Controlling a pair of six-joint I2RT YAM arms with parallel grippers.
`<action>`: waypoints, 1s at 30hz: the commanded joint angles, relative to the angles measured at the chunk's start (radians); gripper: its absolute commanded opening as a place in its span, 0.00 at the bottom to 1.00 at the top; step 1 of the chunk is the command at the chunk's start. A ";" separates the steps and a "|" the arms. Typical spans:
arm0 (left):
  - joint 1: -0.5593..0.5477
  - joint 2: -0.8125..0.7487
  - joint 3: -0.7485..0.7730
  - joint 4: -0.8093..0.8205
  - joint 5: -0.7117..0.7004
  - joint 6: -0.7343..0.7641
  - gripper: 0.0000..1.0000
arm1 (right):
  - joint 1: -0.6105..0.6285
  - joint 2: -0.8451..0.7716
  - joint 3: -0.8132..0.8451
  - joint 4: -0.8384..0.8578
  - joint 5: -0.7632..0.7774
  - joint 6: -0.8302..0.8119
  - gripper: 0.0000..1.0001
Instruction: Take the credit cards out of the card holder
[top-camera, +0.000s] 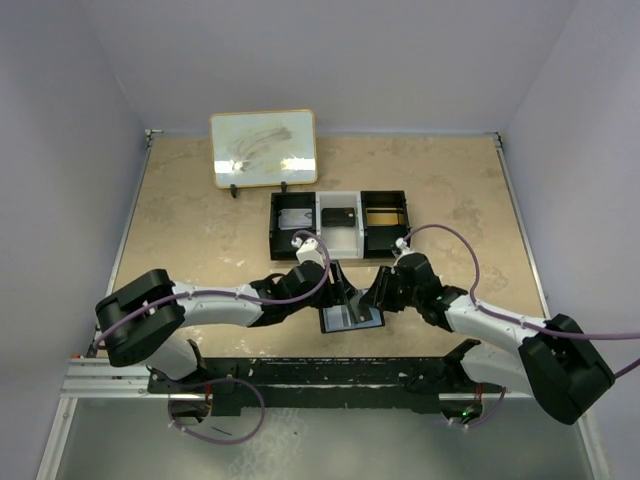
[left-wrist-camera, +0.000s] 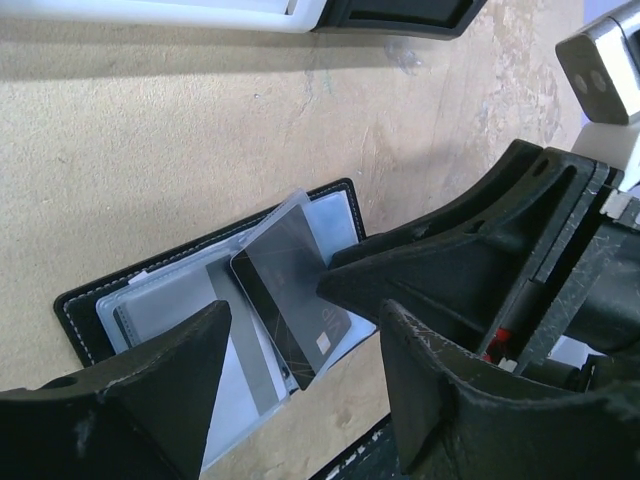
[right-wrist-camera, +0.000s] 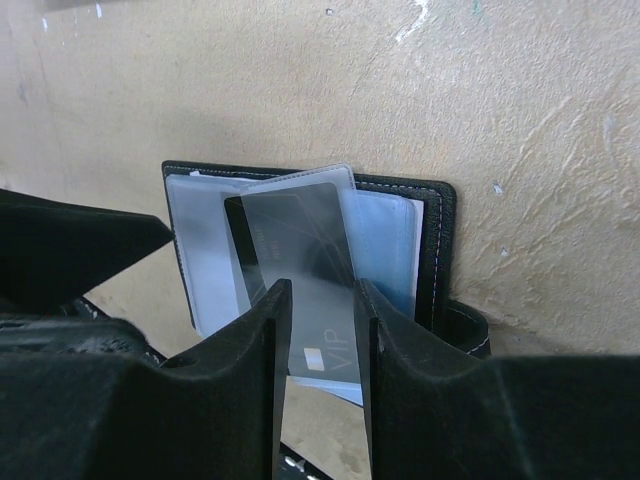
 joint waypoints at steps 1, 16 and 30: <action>-0.013 0.025 0.016 0.097 -0.005 -0.052 0.58 | 0.000 0.004 -0.047 -0.037 0.019 0.028 0.35; -0.123 0.028 -0.080 0.169 -0.229 -0.245 0.50 | 0.000 -0.001 -0.052 -0.030 0.025 0.032 0.35; -0.135 0.085 -0.129 0.297 -0.213 -0.290 0.44 | 0.000 -0.008 -0.055 -0.031 0.026 0.035 0.36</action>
